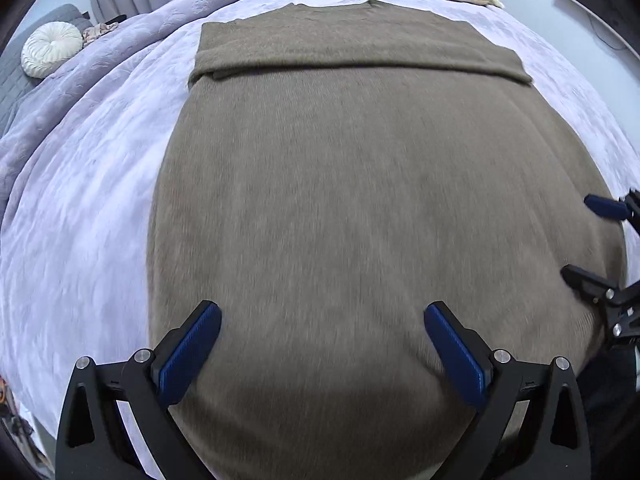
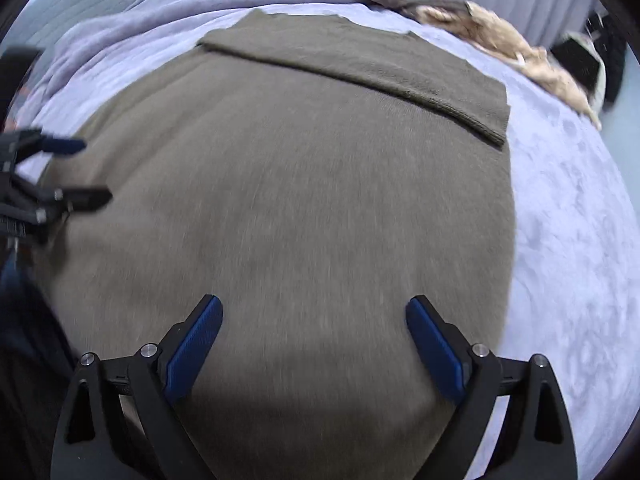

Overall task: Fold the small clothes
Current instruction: 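Move both open grippers to the sweater hem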

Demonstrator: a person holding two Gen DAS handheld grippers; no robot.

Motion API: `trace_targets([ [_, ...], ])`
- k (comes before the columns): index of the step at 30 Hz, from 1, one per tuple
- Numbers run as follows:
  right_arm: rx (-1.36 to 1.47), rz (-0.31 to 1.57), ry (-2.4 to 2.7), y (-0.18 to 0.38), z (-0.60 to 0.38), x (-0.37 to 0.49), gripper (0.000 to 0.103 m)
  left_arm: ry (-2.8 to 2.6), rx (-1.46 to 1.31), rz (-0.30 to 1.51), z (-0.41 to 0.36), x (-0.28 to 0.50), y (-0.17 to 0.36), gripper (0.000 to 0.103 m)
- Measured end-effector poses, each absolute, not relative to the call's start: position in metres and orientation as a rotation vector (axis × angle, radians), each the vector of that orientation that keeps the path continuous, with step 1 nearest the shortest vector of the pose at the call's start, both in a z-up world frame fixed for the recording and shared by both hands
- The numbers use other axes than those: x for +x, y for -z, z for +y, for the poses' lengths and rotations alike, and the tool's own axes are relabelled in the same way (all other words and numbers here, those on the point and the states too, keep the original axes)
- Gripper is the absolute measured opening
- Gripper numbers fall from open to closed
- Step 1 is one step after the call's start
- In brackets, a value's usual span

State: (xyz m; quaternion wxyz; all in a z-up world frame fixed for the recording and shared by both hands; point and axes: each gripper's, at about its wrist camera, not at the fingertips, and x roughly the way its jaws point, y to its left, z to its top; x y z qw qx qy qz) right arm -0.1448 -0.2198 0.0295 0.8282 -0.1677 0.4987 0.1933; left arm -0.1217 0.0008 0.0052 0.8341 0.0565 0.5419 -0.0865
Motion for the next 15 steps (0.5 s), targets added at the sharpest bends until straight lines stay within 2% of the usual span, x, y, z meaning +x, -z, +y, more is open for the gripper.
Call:
trace_targets([
  [5, -0.365, 1.060, -0.399, -0.050, -0.220, -0.161, 0.095, 0.240, 0.085, 1.120, 0.006, -0.137, -0.028, 0.102],
  [8, -0.290, 0.974, -0.468, -0.067, -0.195, -0.156, 0.095, 0.289, 0.086, 1.099, -0.011, -0.131, -0.029, 0.102],
  [11, -0.352, 1.024, -0.495, -0.047, -0.170, -0.149, 0.095, 0.232, 0.183, 1.140, -0.023, -0.131, -0.006, 0.102],
  [15, -0.362, 1.043, -0.485, -0.036, -0.187, -0.163, 0.095, 0.219, 0.171, 1.111, 0.001, -0.159, -0.024, 0.102],
])
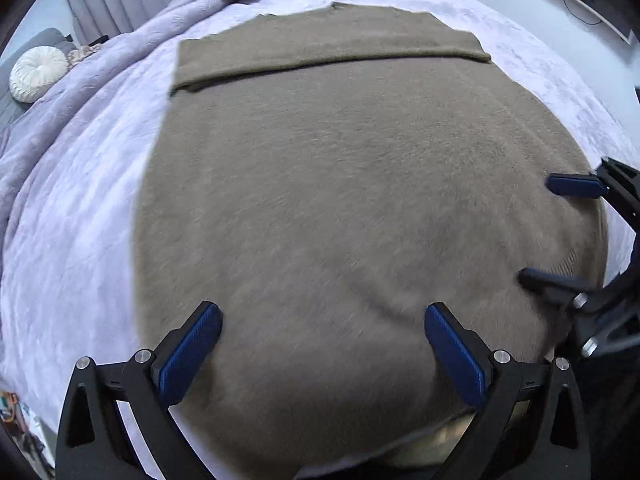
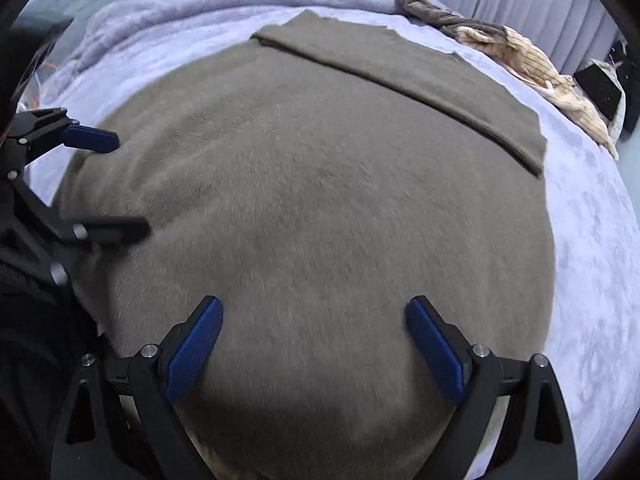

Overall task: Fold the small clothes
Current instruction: 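Move both open grippers to the sweater hem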

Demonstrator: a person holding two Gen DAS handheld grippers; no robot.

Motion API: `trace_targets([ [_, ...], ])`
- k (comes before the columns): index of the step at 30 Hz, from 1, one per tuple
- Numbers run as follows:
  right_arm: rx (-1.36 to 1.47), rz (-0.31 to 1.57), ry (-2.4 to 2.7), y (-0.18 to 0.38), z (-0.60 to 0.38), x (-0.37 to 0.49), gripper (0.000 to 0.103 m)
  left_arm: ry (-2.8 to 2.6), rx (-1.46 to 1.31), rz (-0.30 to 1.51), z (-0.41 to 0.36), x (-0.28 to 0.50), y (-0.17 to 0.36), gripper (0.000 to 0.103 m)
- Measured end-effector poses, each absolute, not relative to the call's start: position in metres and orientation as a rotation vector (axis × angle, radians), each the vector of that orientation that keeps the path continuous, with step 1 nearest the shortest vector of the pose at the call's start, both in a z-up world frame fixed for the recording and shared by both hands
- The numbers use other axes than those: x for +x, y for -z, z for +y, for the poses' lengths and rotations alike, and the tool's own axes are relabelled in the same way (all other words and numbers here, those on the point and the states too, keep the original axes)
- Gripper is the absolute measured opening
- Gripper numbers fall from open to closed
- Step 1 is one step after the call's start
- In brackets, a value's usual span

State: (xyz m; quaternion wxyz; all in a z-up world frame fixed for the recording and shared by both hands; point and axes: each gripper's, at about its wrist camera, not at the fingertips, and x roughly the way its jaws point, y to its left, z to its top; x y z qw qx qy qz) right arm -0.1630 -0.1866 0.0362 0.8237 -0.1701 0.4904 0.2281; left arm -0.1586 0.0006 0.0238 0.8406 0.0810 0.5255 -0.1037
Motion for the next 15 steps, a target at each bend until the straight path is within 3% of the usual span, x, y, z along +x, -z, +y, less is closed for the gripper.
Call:
trace_targets([
  [6, -0.183, 1.048, -0.382, -0.051, -0.262, -0.196, 0.095, 0.226, -0.095, 1.125, 0.080, -0.190, -0.023, 0.102],
  [9, -0.104, 1.135, -0.370, -0.034, -0.287, -0.198, 0.095, 0.241, -0.207, 1.157, 0.095, -0.191, -0.006, 0.102],
  [15, 0.060, 1.110, -0.435, -0.026, -0.295, -0.197, 0.095, 0.301, -0.345, 1.151, 0.093, -0.192, 0.002, 0.102],
])
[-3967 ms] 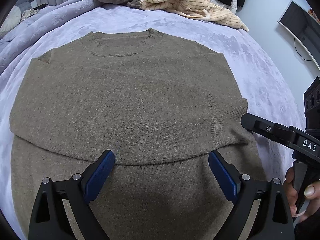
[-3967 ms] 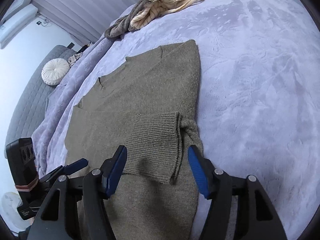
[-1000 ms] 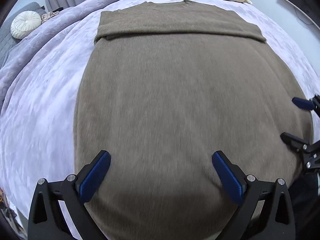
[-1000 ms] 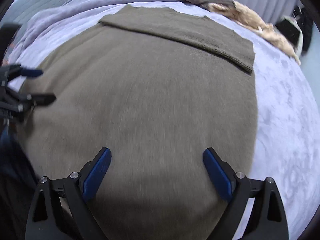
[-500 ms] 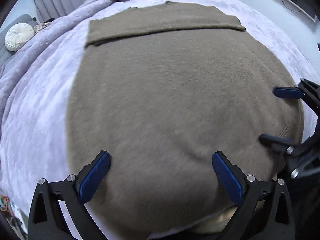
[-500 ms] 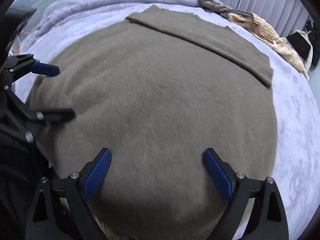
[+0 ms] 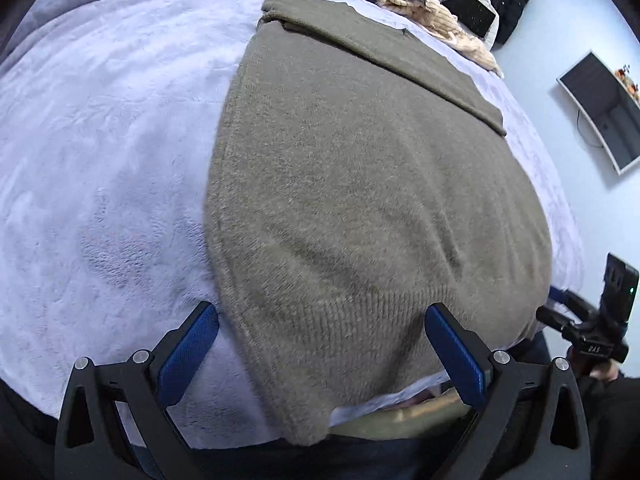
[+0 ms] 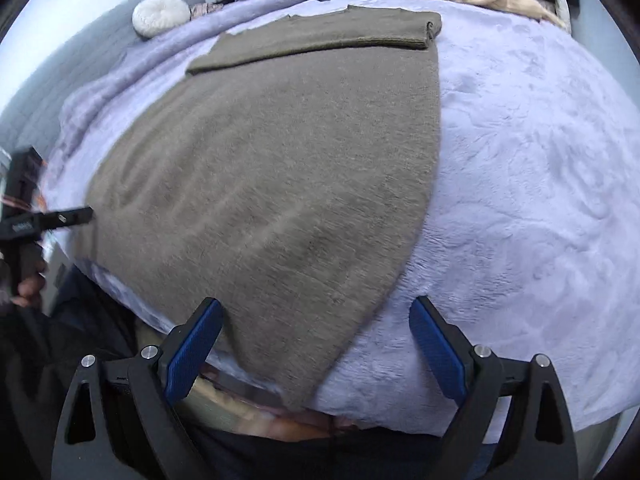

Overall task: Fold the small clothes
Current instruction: 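Move both open grippers to the sweater hem, then close both grippers on the sweater hem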

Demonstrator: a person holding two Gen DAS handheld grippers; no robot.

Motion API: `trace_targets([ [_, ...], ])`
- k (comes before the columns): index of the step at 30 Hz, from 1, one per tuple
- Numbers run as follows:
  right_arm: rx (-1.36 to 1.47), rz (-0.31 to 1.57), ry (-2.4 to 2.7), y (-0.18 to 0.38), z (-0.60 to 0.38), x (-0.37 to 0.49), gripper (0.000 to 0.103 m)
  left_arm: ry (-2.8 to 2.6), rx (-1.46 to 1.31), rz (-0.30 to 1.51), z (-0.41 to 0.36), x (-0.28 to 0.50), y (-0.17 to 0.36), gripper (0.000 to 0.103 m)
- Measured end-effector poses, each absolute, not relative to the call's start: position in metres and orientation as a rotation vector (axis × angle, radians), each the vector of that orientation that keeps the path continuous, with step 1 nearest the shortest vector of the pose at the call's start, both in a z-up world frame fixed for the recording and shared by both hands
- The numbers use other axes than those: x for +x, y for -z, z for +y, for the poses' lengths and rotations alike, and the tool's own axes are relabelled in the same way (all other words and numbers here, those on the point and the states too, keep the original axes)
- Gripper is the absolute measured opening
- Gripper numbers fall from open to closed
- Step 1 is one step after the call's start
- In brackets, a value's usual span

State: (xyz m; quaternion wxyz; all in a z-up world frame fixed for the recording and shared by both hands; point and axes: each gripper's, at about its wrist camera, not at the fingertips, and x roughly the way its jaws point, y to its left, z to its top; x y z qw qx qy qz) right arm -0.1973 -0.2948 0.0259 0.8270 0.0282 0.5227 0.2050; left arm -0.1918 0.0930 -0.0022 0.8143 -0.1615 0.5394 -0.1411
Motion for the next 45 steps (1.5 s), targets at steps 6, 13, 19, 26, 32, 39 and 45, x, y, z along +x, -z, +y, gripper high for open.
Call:
trace_targets([
  [6, 0.133, 1.090, -0.508, -0.019, -0.292, -0.198, 0.061, 0.336, -0.342, 1.091, 0.074, -0.192, -0.009, 0.100],
  [13, 0.318, 1.093, -0.542, -0.012, -0.316, -0.199, 0.040, 0.332, -0.385, 1.056, 0.080, -0.192, -0.003, 0.091],
  [19, 0.357, 1.096, -0.565, -0.002, -0.306, -0.188, 0.034, 0.301, -0.418, 1.048, 0.090, -0.192, 0.001, 0.062],
  [26, 0.422, 1.084, -0.622, 0.000, -0.308, -0.190, 0.056, 0.294, -0.400, 1.058, 0.088, -0.190, 0.001, 0.056],
  [32, 0.302, 1.075, -0.639, -0.010, -0.284, -0.193, 0.074, 0.358, -0.361, 1.097, 0.079, -0.189, 0.004, 0.094],
  [39, 0.324, 1.077, -0.648, -0.011, -0.283, -0.191, 0.078, 0.406, -0.329, 1.099, 0.083, -0.192, 0.005, 0.094],
  [45, 0.346, 1.081, -0.654, -0.008, -0.287, -0.188, 0.075, 0.538, -0.589, 1.073, 0.105, -0.174, 0.013, 0.088],
])
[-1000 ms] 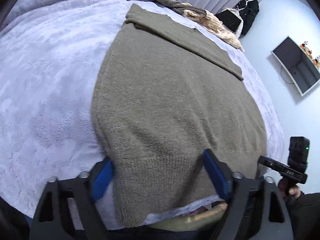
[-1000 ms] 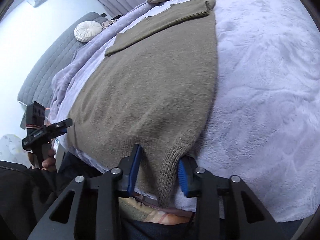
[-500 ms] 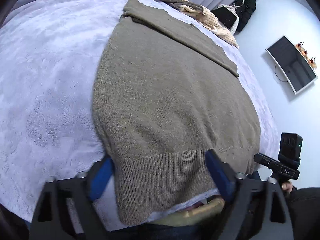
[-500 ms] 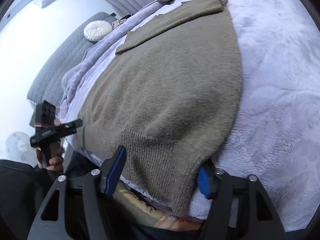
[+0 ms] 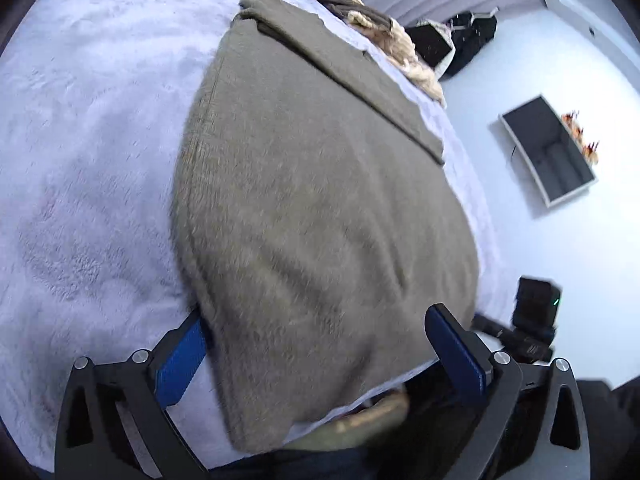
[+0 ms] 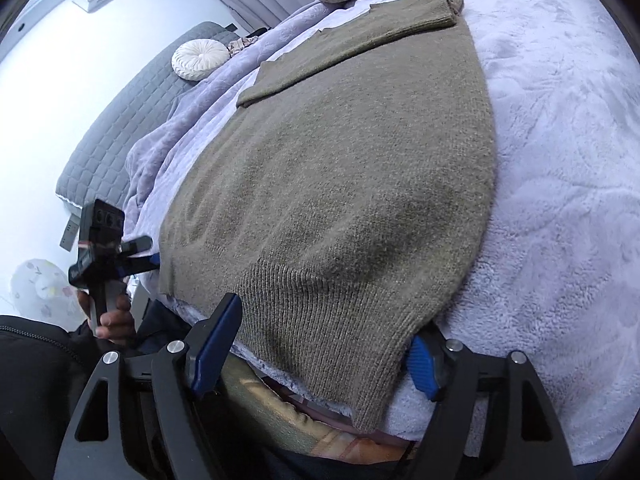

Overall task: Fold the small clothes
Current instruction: 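Close both grippers on the sweater hem, then lift the hem with both grippers and fold it toward the collar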

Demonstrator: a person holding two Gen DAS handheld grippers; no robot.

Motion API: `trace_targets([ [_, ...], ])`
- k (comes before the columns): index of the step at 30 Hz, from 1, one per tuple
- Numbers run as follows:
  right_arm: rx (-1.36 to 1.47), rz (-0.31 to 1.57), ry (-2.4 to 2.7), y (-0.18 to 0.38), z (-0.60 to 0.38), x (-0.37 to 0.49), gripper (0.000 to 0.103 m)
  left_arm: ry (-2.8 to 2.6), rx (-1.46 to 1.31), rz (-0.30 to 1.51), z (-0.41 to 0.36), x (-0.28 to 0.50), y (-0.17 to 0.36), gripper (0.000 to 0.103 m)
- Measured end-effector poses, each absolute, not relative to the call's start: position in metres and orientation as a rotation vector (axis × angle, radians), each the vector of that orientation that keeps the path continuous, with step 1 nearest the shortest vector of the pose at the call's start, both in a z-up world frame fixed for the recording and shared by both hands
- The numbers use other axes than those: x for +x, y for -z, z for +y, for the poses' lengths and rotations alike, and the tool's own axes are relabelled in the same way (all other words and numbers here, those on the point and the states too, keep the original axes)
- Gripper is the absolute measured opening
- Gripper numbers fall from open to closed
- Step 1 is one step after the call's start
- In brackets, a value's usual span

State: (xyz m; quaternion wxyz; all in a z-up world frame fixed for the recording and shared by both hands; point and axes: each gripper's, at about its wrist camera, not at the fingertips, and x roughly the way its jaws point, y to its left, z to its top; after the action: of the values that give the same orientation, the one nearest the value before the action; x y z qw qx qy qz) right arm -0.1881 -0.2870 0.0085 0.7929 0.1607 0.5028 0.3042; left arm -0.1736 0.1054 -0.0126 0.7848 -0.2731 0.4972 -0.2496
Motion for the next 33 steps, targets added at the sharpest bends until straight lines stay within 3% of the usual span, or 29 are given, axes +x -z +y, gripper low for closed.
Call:
trace_targets([
  [1, 0.323, 1.084, -0.641, -0.010, -0.286, -0.189, 0.071, 0.527, -0.579, 1.051, 0.105, -0.174, 0.008, 0.068],
  [2, 0.283, 1.090, -0.614, -0.012, -0.286, -0.189, 0.057, 0.508, -0.567, 1.051, 0.105, -0.174, 0.006, 0.019],
  [3, 0.259, 1.095, -0.589, -0.012, -0.287, -0.189, 0.040, 0.515, -0.605, 1.071, 0.107, -0.172, 0.009, 0.010],
  [4, 0.269, 1.101, -0.581, -0.012, -0.292, -0.189, 0.032, 0.520, -0.648, 1.066, 0.111, -0.172, 0.012, 0.010],
  [5, 0.315, 1.110, -0.590, -0.011, -0.298, -0.187, 0.014, 0.513, -0.667, 1.059, 0.114, -0.174, 0.014, 0.010],
  [6, 0.364, 1.116, -0.600, -0.010, -0.305, -0.186, 0.007, 0.506, -0.674, 1.059, 0.115, -0.176, 0.015, 0.010],
  [14, 0.489, 1.110, -0.669, -0.012, -0.312, -0.177, 0.008, 0.488, -0.633, 1.051, 0.113, -0.185, 0.013, 0.010],
  [16, 0.474, 1.153, -0.653, -0.002, -0.309, -0.175, 0.011, 0.497, -0.646, 1.077, 0.115, -0.184, 0.020, 0.016],
  [20, 0.480, 1.141, -0.656, 0.001, -0.307, -0.179, 0.023, 0.500, -0.654, 1.080, 0.117, -0.186, 0.022, 0.016],
  [21, 0.493, 1.135, -0.658, 0.003, -0.307, -0.181, 0.033, 0.500, -0.661, 1.089, 0.118, -0.185, 0.024, 0.016],
  [22, 0.508, 1.121, -0.668, 0.003, -0.305, -0.182, 0.036, 0.500, -0.664, 1.089, 0.118, -0.186, 0.024, 0.016],
  [23, 0.494, 1.104, -0.661, 0.001, -0.303, -0.183, 0.031, 0.501, -0.655, 1.084, 0.117, -0.186, 0.021, 0.015],
  [24, 0.483, 1.097, -0.670, -0.003, -0.300, -0.182, 0.006, 0.495, -0.648, 1.078, 0.117, -0.187, 0.017, 0.011],
  [33, 0.538, 0.919, -0.775, -0.054, -0.316, -0.172, 0.006, 0.482, -0.595, 0.917, 0.116, -0.187, -0.042, 0.011],
])
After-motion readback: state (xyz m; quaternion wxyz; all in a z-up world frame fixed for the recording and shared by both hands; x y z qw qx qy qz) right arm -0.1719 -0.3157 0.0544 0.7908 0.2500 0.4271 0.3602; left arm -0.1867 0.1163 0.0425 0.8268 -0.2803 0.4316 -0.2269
